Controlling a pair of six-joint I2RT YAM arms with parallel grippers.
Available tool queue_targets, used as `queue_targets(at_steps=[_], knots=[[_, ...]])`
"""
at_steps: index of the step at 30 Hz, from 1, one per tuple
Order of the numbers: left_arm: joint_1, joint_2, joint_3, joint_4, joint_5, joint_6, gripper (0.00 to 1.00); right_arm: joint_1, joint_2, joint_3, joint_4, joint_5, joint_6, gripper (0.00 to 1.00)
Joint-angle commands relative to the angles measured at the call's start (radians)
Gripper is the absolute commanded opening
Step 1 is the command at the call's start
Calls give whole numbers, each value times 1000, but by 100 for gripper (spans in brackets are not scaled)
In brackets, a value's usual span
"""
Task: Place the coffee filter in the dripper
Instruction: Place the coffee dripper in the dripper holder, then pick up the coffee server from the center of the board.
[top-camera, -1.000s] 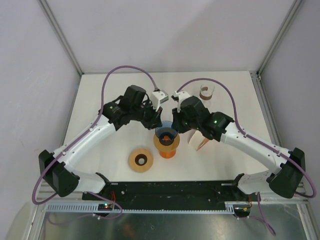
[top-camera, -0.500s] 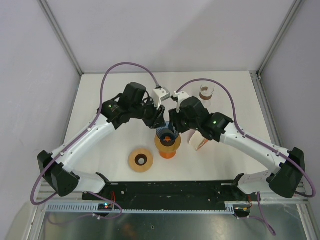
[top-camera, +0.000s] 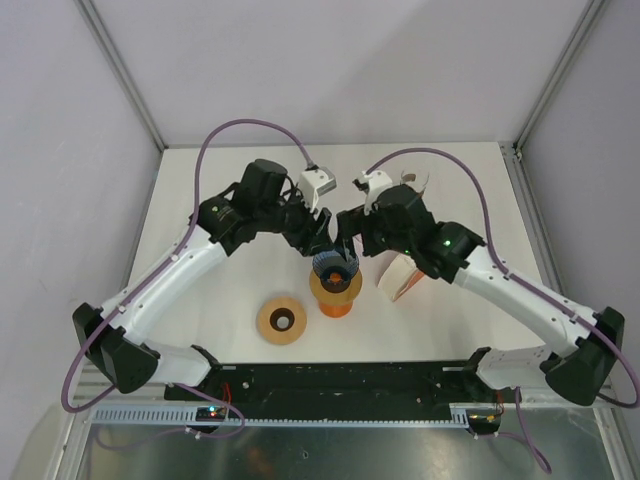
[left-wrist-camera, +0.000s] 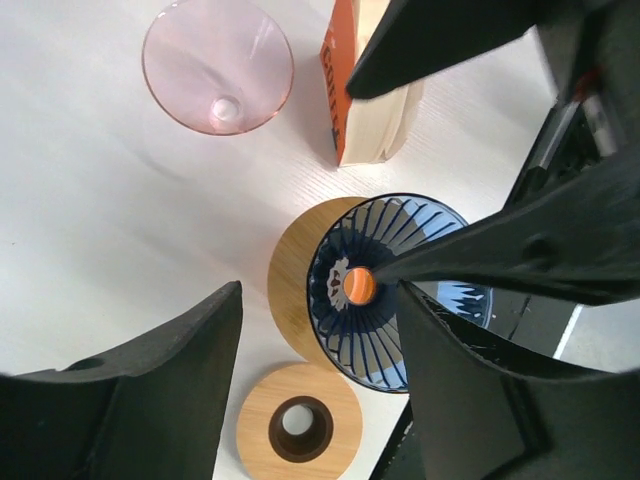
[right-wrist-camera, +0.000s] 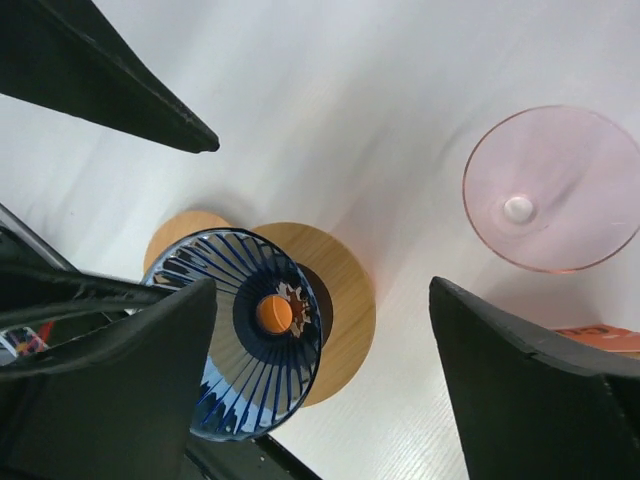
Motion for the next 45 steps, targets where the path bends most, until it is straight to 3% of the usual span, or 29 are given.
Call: queue_targets(at_steps=[1,13,20,25,30,34,39,45], knots=[[20,-13,46,8,-7,13,69,-45,-92,64,33,-2,-28,96],[143,-24,56,8,-11,11,79,-355,-127,64,12,-87,-59,99],[249,-22,41,10,16,2,80,-614,22,64,96,-102,-16,99],[282,-27,19,15,14,10,80,-732,155,64,228,-153,30,88],[295,-22,-1,20,16,14,80,-766,293,98,314,-159,46,75],[299,-10,-5,22,27,14,80,-768,394,149,333,-159,46,73],[301,-2,-7,24,38,12,80,-765,513,238,293,-113,38,71],[302,0,-10,23,42,12,80,-743,641,358,230,-62,1,59]])
